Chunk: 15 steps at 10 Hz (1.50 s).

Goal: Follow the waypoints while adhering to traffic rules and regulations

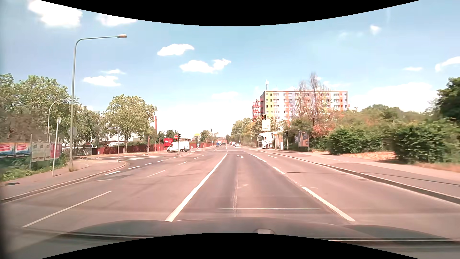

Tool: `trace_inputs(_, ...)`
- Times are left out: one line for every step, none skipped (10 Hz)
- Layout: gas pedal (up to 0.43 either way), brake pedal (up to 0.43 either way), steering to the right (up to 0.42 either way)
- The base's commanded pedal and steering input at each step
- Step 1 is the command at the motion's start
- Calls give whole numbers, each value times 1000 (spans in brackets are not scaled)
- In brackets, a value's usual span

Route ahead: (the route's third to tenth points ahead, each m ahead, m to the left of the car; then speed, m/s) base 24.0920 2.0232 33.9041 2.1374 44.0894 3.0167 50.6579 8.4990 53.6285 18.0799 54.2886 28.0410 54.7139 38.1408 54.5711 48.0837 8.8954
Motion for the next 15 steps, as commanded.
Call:
trace_inputs(0,0,-21)
trace_inputs(0,0,-21)
trace_inputs(0,0,-19)
trace_inputs(0,0,-19)
trace_inputs(0,0,-19)
trace_inputs(0,0,-19)
trace_inputs(0,0,-19)
trace_inputs(0,0,-18)
trace_inputs(0,0,-18)
trace_inputs(0,0,-17)
trace_inputs(0,0,-18)
trace_inputs(0,0,-15)
trace_inputs(0,0,-14)
trace_inputs(0,0,-10)
trace_inputs(0,0,-9)
